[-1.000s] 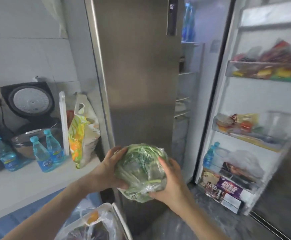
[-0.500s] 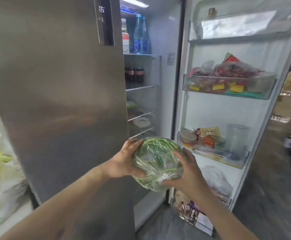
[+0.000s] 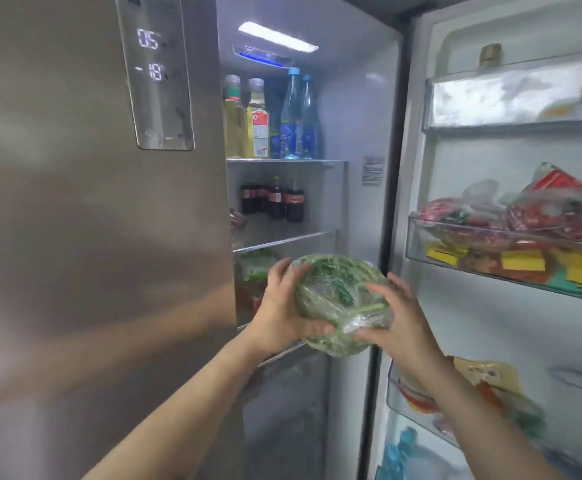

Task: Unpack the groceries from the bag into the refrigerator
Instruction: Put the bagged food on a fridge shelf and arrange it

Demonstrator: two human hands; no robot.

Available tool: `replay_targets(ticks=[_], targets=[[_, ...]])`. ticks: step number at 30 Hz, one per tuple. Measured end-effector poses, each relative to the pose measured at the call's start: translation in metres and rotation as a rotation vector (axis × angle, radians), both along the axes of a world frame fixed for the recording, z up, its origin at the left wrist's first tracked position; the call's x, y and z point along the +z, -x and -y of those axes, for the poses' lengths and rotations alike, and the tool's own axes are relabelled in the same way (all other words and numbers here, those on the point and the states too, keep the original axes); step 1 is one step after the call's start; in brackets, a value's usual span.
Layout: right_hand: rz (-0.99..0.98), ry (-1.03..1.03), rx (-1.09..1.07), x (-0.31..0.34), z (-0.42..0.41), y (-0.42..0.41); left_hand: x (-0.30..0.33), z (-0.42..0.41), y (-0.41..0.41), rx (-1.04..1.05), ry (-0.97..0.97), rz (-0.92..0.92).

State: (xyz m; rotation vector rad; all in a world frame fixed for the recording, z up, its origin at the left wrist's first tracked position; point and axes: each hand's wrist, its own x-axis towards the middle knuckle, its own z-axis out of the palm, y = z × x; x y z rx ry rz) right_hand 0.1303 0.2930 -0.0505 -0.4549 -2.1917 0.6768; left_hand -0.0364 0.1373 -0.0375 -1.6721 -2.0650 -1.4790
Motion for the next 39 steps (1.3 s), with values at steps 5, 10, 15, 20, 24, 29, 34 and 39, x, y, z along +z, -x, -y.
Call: replay_targets(ticks=[5,10,15,20,24,29,34,39], targets=[[-0.091,-0.063,0.104,0.042,-0.060,0.084,0.034,-0.054,0.034,0.257,-0.269,-0.046],[-0.064,-0.104,0.232,0.073,-0.115,0.171,0.060,-0.101,0.088,0.550,-0.299,-0.054],[0.055,-0.087,0.366,0.085,-0.146,0.246,0.066,-0.127,0.145,0.738,-0.224,0.016],[0.158,-0.097,0.444,0.090,-0.156,0.300,0.065,-0.137,0.188,0.852,-0.152,0.120],[0.170,-0.028,0.499,0.088,-0.155,0.329,0.067,-0.137,0.213,0.922,-0.139,0.217],[0.243,0.035,0.555,0.083,-0.136,0.362,0.060,-0.125,0.237,1.086,-0.073,0.293],[0.329,0.012,0.552,0.079,-0.112,0.388,0.049,-0.112,0.254,1.205,0.015,0.367],[0.361,-0.027,0.499,0.076,-0.087,0.407,0.051,-0.113,0.255,1.351,0.171,0.310]])
